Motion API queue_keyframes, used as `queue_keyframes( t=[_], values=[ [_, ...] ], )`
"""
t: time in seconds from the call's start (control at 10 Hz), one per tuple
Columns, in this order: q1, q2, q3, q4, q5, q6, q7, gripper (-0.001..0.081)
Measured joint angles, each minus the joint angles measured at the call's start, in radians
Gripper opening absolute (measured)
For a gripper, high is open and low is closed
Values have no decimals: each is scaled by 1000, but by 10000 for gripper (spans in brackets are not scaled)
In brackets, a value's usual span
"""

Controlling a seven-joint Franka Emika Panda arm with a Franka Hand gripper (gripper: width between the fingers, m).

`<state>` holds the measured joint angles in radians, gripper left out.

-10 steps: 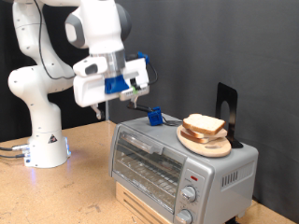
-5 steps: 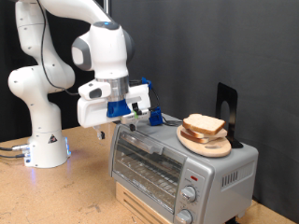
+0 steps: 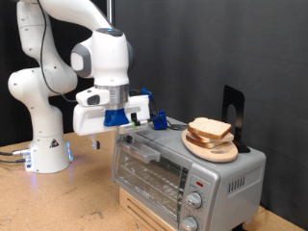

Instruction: Make a piece of toast with the oven

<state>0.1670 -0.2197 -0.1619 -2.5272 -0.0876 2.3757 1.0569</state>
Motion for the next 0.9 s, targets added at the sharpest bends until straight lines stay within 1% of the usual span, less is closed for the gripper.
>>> queue_keyframes(
  t=[0.2, 0.4, 0.7, 0.9],
  values=[
    [-42, 17, -14, -1, -41, 8, 13, 809],
    [-76, 45, -29, -2, -70, 27, 13, 809],
    [-110, 100, -45, 5, -122, 55, 21, 809],
    [-130, 140, -52, 15, -156, 65, 56, 809]
  ],
)
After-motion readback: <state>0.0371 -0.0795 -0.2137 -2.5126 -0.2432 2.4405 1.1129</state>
